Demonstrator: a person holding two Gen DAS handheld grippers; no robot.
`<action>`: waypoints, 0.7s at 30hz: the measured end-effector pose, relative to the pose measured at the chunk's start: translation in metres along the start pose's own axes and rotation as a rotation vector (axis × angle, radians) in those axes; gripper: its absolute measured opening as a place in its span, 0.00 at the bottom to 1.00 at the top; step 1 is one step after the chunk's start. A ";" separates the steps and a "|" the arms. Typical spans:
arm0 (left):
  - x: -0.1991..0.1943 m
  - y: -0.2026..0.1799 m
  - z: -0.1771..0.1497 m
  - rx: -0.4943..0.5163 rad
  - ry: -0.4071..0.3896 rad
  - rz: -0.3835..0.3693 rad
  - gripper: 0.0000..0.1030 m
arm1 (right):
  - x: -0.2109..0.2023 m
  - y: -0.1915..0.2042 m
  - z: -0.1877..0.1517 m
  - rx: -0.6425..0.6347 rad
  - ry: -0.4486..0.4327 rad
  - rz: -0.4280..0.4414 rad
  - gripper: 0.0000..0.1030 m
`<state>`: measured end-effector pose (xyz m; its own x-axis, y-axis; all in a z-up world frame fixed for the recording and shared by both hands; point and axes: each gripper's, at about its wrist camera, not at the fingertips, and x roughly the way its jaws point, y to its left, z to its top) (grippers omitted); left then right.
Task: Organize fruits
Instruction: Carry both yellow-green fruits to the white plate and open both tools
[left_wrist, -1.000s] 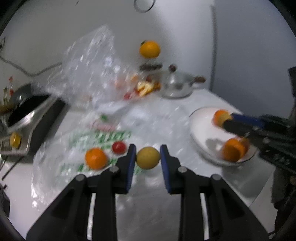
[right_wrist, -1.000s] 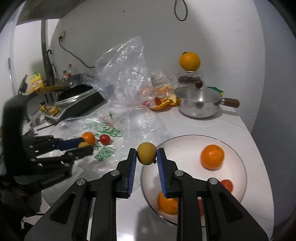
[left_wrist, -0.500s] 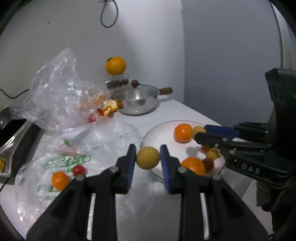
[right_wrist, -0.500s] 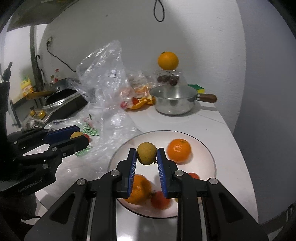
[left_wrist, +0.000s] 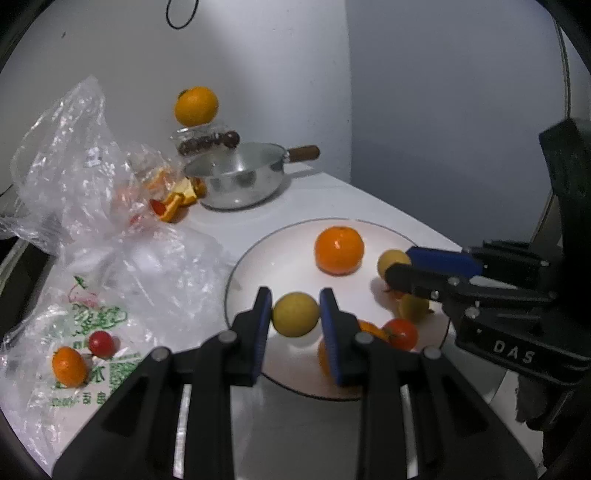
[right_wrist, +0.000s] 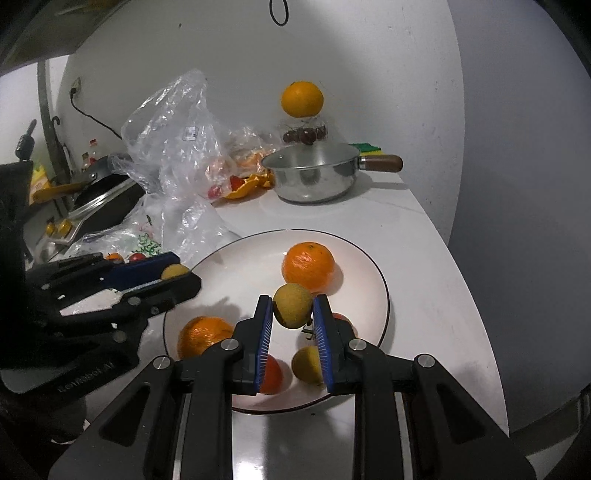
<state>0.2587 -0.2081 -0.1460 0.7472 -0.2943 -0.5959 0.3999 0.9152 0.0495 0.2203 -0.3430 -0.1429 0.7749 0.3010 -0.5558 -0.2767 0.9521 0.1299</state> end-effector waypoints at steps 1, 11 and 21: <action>0.002 0.000 0.000 0.000 0.001 -0.002 0.27 | 0.001 -0.001 0.000 0.002 0.000 0.002 0.24; 0.005 0.003 0.003 -0.021 0.001 -0.038 0.28 | 0.004 -0.003 0.001 0.004 0.005 0.006 0.24; -0.014 0.023 0.002 -0.057 -0.035 -0.036 0.32 | 0.008 0.009 0.006 -0.010 0.008 -0.001 0.24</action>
<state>0.2586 -0.1838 -0.1351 0.7516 -0.3358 -0.5678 0.3967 0.9178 -0.0176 0.2271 -0.3317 -0.1408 0.7707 0.3001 -0.5621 -0.2819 0.9517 0.1215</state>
